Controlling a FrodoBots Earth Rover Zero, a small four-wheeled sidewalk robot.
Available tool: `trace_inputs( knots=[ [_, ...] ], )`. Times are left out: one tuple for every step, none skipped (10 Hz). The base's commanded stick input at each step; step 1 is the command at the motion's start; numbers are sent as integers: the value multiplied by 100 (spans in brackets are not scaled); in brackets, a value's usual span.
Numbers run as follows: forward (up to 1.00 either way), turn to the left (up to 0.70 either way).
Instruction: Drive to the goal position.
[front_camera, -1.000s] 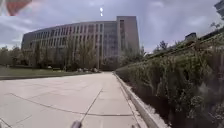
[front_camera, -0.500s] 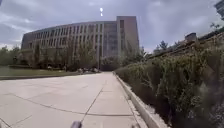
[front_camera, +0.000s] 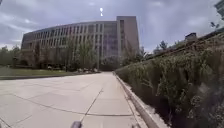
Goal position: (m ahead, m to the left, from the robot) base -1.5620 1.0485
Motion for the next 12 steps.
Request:
trace_inputs(
  knots=[
    [0, 0],
    [0, 0],
    [2, 0],
    [4, 0],
    [2, 0],
    [1, 0],
    [4, 0],
    [1, 0],
    [3, 0],
    [1, 0],
    [2, 0],
    [4, 0]
  ],
)
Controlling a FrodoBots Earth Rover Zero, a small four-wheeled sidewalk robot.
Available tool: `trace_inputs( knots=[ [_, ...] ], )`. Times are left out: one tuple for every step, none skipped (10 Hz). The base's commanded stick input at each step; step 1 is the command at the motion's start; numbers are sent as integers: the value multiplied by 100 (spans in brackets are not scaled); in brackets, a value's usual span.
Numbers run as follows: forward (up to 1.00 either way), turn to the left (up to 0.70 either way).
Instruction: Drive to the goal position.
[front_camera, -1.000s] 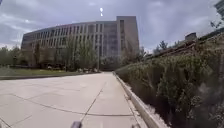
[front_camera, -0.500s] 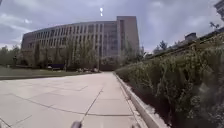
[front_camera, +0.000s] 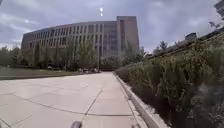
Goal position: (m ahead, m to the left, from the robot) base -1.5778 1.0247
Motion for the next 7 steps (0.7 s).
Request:
trace_inputs(
  knots=[
    [4, 0],
    [1, 0],
    [0, 0],
    [0, 0],
    [4, 0],
    [3, 0],
    [1, 0]
  ],
)
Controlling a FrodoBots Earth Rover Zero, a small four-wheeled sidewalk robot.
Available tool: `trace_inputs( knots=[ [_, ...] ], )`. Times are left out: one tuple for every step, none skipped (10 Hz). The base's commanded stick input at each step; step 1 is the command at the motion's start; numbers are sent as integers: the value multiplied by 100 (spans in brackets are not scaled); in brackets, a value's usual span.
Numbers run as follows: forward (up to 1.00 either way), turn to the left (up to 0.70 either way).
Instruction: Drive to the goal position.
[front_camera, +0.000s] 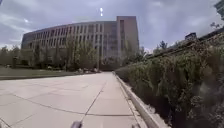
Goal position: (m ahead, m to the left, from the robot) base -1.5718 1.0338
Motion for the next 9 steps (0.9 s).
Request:
trace_inputs(
  knots=[
    [3, 0],
    [4, 0],
    [1, 0],
    [1, 0],
    [4, 0],
    [2, 0],
    [0, 0],
    [2, 0],
    [1, 0]
  ],
)
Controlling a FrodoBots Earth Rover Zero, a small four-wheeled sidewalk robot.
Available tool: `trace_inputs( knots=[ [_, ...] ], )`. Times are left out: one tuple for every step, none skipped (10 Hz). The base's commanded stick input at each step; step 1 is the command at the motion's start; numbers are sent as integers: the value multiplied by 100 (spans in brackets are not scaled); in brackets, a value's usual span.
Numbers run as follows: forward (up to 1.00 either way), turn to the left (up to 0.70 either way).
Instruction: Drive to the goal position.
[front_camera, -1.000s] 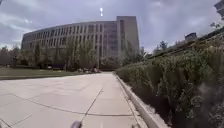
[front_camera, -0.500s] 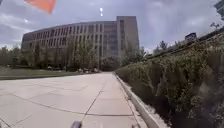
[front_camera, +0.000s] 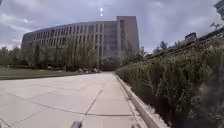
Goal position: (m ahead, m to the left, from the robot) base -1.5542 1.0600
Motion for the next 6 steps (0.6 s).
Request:
trace_inputs(
  knots=[
    [4, 0],
    [4, 0],
    [4, 0],
    [4, 0],
    [3, 0],
    [1, 0]
  ],
)
